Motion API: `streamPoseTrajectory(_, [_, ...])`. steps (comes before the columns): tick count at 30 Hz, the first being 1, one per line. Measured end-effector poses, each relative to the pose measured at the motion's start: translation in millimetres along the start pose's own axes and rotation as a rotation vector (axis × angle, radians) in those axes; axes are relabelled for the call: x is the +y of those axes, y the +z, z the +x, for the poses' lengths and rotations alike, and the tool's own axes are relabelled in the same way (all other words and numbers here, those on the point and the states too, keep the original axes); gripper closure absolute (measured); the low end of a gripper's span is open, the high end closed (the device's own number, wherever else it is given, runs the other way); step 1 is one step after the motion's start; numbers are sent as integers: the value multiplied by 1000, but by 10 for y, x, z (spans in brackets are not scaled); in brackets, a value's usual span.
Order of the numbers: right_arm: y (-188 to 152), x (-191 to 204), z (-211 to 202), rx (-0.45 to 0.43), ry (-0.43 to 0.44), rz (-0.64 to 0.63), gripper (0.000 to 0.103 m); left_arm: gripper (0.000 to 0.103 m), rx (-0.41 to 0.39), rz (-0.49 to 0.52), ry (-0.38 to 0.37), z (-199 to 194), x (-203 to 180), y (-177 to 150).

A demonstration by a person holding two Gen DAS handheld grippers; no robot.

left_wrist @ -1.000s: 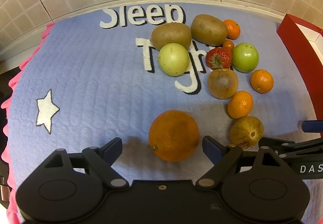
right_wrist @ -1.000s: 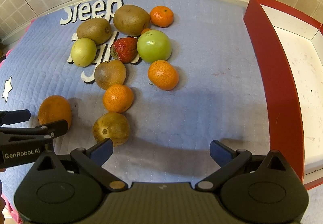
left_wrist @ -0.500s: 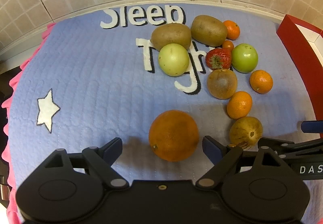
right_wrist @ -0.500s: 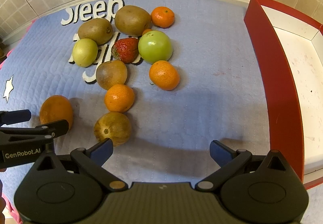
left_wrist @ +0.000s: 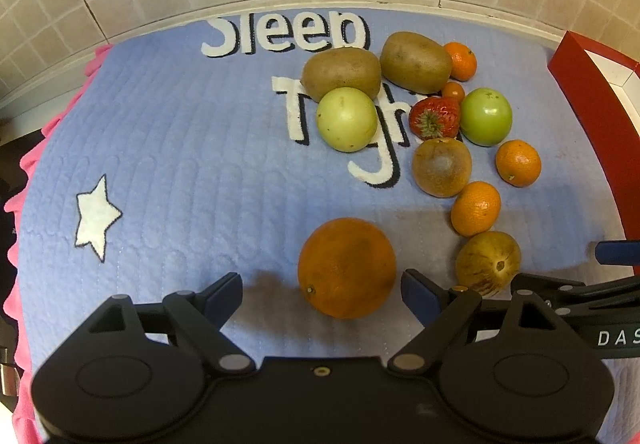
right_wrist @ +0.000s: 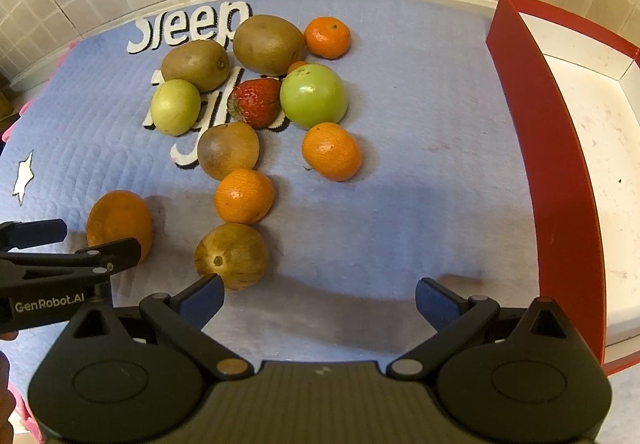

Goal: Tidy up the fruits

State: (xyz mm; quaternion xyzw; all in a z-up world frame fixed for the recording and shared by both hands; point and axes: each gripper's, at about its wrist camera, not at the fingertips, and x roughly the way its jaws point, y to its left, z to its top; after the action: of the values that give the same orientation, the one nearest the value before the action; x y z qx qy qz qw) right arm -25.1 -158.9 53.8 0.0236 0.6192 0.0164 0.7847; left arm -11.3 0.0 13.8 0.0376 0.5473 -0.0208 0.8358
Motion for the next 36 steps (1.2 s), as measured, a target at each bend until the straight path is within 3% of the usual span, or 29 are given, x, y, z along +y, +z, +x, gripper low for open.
streamPoseTrajectory(15, [-27, 30, -6, -29, 24, -23, 0, 2, -9, -3, -31, 9, 87, -40])
streamPoseTrajectory(23, [-321, 168, 216, -113, 30, -233, 0, 2, -86, 90, -218, 90, 325, -248])
streamPoseTrajectory(26, [-442, 242, 284, -188, -2, -293, 0, 2, -127, 142, -245, 153, 317, -323])
streamPoseTrajectory(30, [-566, 154, 285, -289, 31, -249, 0, 2, -184, 218, -260, 187, 230, -371])
streamPoseTrajectory(32, [-564, 171, 278, -290, 23, -249, 0, 3, -196, 212, -257, 216, 208, -341])
streamPoseTrajectory(33, [-547, 190, 263, -295, 29, -245, 0, 5, -205, 209, -264, 221, 202, -325])
streamPoseTrajectory(36, [-522, 230, 190, -373, 104, -266, 11, 30, -204, 196, -270, 280, 176, -250])
